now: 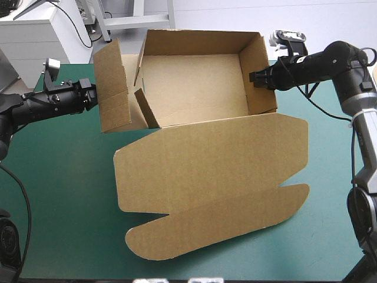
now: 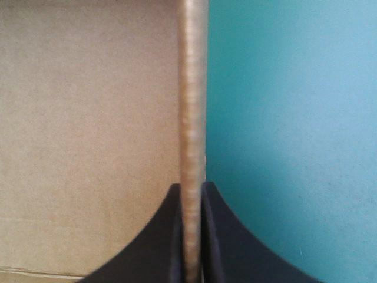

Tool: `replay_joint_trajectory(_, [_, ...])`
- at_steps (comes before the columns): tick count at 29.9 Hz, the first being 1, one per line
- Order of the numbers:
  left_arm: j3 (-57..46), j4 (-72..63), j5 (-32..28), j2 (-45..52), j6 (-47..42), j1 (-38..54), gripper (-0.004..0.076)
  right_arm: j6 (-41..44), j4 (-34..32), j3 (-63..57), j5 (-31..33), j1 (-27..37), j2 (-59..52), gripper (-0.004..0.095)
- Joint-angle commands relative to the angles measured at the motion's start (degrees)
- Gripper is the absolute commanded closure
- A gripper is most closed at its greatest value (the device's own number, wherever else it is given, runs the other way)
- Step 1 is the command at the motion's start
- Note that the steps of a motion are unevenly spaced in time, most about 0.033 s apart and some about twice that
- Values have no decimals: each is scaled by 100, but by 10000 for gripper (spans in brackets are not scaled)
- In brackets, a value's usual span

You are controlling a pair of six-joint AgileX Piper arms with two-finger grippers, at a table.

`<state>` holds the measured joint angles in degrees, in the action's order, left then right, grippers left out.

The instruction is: Fold the box

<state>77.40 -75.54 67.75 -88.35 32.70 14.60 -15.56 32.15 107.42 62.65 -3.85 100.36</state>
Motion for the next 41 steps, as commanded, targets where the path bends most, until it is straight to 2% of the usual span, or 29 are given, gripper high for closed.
replay_joint_trajectory(1, [173, -501, 320, 211, 111, -6, 725, 71, 272, 158, -532, -222, -306, 927])
replay_joint_trajectory(8, [173, -444, 621, 380, 289, -6, 731, 643, -717, 158, -773, -662, -283, 927])
replay_joint_trajectory(13, [173, -241, 621, 651, 289, -15, 731, 666, -683, -1, -982, -902, -214, 927])
replay_joint_trajectory(23, [173, 460, 621, 943, 289, -15, 731, 816, -537, -726, -1884, -1281, -201, 927])
replay_joint_trajectory(33, [173, 888, 621, 943, 278, -15, 727, 873, -555, -838, -2260, -1631, -138, 927])
replay_joint_trajectory(37, [173, 877, 621, 943, 278, -15, 650, 873, -582, -838, -2303, -1656, -138, 927])
replay_joint_trajectory(41, [173, 976, 621, 943, 278, -234, 472, 894, -593, -838, -2306, -1656, -138, 927])
